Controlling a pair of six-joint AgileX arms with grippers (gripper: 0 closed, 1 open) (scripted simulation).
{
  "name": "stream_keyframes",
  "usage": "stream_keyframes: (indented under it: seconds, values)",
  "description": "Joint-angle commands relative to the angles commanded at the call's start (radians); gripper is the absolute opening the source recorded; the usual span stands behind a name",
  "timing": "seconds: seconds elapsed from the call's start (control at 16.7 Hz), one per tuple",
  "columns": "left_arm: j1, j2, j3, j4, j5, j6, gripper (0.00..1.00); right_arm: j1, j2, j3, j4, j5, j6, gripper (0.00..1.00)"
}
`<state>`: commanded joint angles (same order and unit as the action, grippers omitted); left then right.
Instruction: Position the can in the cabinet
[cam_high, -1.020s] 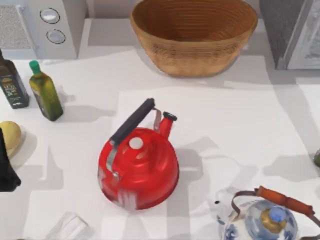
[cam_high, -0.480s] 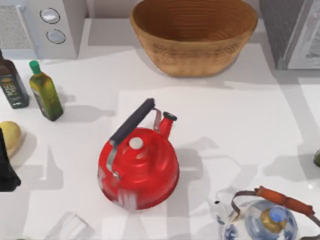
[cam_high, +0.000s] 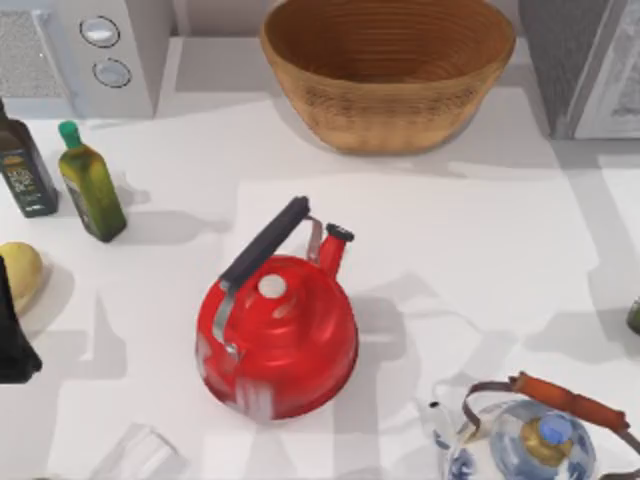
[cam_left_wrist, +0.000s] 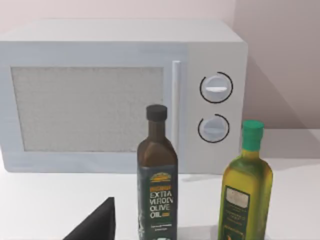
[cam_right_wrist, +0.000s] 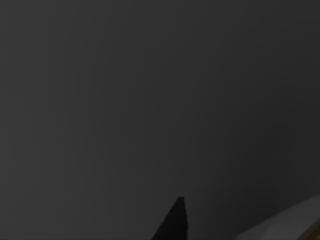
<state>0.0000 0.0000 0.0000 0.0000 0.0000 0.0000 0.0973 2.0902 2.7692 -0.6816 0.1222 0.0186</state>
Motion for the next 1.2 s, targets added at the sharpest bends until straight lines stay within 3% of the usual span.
stream_keyframes:
  seconds: [0.06,0.84,1.2]
  values:
    - [0.0,0.0,0.0,0.0,0.0,0.0,1.0,0.0,0.0,0.0,0.0,0.0,0.0,0.0]
    - [0.0,0.0,0.0,0.0,0.0,0.0,1.0,0.0,0.0,0.0,0.0,0.0,0.0,0.98]
    - [0.0,0.0,0.0,0.0,0.0,0.0,1.0,0.0,0.0,0.0,0.0,0.0,0.0,1.0]
